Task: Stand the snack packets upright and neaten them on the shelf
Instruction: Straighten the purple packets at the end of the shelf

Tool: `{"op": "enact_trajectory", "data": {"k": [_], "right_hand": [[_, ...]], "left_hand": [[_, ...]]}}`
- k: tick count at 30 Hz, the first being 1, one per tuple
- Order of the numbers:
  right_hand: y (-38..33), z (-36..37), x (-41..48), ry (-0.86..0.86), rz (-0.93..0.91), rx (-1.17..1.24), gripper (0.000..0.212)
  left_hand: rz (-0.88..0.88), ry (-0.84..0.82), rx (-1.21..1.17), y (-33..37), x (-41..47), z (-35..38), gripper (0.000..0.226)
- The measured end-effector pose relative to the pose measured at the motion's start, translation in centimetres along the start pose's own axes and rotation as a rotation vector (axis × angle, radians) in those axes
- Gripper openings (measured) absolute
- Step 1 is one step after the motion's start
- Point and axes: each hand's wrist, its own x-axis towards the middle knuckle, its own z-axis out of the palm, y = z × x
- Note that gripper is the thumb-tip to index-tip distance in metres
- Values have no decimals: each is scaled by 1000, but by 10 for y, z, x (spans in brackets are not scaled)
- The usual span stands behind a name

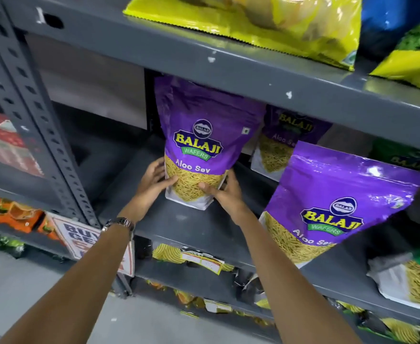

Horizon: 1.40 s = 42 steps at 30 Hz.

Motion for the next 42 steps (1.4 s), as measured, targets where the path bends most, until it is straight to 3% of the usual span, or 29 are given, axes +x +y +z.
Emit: {"op": "enact_trajectory", "data": {"k": [9, 33, 42], "right_hand": [[18, -6, -46, 0, 15, -5, 57], [12, 3, -69, -27, 42, -40, 65], [14, 7, -71, 1, 34, 7, 63]], "left_hand": [[17, -21, 101, -15, -43, -20, 66], [8, -2, 104, -6, -78, -25, 79], [11, -49, 123, -4, -74, -28, 57]]}}
